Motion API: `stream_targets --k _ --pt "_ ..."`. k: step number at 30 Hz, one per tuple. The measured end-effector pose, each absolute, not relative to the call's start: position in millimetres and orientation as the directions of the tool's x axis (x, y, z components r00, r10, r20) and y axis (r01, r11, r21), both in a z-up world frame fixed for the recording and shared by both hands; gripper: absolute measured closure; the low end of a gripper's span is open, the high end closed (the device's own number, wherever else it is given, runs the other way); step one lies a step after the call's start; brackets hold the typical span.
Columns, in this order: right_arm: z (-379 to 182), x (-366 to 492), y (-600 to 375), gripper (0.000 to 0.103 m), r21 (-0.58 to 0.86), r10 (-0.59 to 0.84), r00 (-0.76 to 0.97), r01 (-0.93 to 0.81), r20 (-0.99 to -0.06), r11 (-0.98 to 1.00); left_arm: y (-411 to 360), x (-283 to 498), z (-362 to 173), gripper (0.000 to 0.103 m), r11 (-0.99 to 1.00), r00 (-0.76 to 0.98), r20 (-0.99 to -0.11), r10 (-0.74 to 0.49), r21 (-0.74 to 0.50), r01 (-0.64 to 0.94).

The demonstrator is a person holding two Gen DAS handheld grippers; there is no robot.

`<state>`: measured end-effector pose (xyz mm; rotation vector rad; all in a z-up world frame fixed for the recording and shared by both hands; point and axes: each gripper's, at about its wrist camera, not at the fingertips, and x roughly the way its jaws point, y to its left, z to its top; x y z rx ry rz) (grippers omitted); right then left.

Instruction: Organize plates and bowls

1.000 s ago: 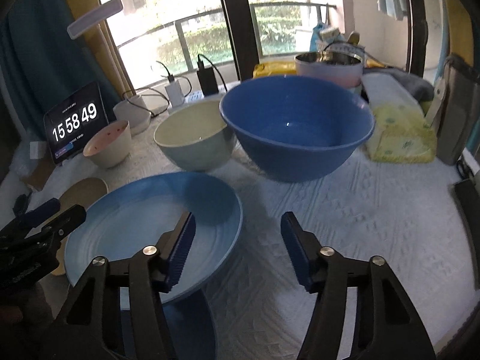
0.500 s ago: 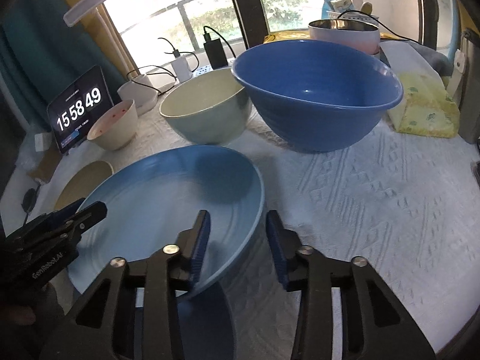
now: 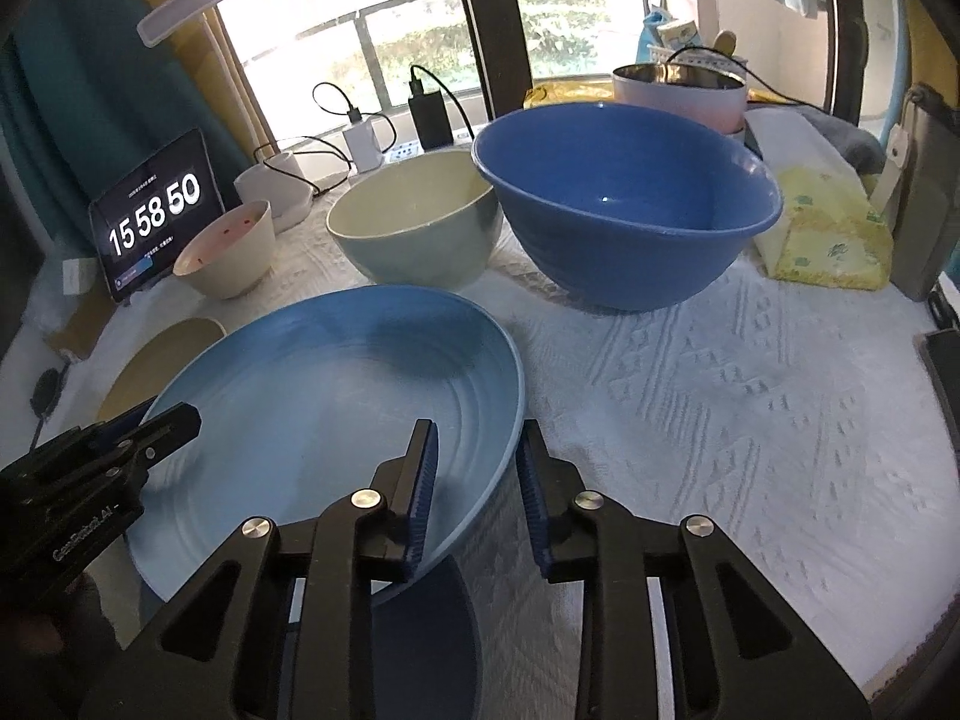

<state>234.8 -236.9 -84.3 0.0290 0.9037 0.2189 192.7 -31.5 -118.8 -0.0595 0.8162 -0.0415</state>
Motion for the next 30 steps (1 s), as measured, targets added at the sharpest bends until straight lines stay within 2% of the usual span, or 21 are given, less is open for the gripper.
stream_targets --k 30 --pt "-57 173 -223 0.075 0.075 0.183 0.65 -0.191 -0.737 0.979 -19 129 -102 0.073 0.996 0.734 -0.675 -0.078 -0.086 0.027"
